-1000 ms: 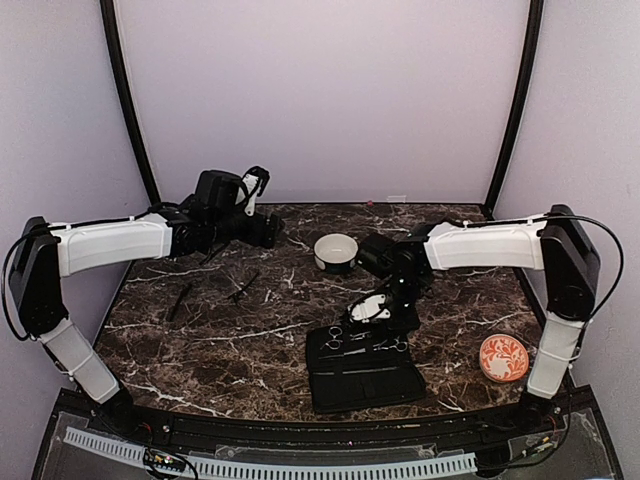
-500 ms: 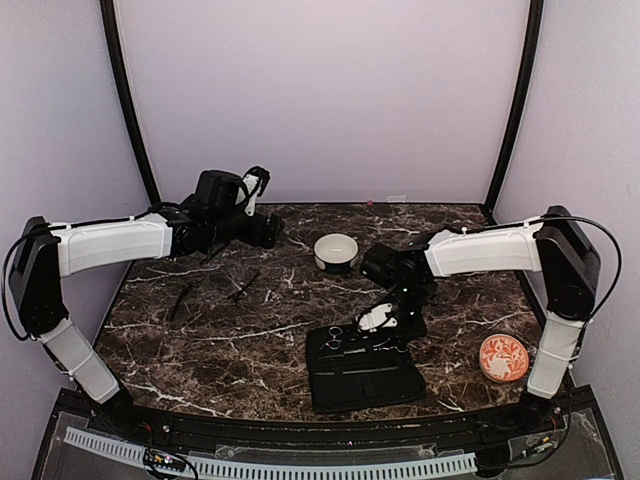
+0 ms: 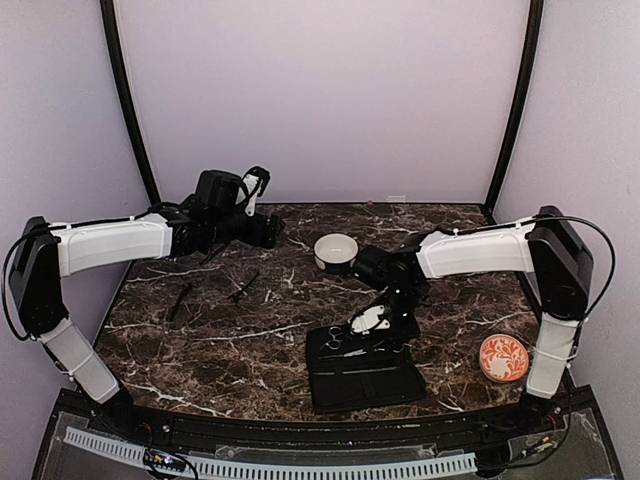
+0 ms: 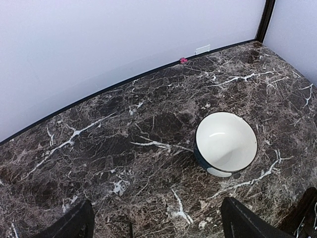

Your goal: Sort the hair-cutting tools

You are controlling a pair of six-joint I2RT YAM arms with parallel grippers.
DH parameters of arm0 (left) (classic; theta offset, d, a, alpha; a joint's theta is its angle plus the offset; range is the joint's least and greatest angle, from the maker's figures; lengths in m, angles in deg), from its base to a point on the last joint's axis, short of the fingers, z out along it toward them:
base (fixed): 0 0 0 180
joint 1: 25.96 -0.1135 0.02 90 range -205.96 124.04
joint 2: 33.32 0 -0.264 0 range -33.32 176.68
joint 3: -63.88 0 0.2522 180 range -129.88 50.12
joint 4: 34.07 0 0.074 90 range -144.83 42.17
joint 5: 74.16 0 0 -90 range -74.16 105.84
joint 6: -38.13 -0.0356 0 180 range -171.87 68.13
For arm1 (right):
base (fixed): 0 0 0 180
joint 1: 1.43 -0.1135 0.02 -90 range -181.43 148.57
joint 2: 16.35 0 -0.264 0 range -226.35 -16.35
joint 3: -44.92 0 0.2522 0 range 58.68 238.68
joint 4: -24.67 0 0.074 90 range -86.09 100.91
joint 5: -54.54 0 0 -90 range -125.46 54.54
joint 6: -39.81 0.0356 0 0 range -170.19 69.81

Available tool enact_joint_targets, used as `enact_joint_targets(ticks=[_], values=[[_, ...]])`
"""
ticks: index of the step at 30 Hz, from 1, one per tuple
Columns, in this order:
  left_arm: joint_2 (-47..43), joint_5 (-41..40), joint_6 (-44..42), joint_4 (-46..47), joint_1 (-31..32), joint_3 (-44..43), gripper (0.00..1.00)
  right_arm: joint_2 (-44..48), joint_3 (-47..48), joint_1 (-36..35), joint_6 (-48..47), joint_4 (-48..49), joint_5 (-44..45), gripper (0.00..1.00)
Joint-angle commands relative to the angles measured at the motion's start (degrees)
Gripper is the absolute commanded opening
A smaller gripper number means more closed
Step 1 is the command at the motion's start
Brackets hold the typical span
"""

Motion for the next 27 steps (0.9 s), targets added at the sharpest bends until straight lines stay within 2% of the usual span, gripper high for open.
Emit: enact_joint_targets(ticks=[1, 16, 27], values=[[0.1, 0.2, -0.02, -0.83, -0.2, -1.62, 0.91, -3.2, 1.53, -1.93, 1.0, 2.53, -2.78, 0.24], [0.11, 0.47, -0.02, -1.12, -0.2, -1.8, 0.91, -5.85, 5.12, -3.97, 3.48, -0.81, -10.33, 0.24], [0.48, 0.6, -0.02, -1.17, -0.2, -1.88, 0.91, -5.64, 6.37, -3.97, 4.79, 0.0, -10.84, 0.24]])
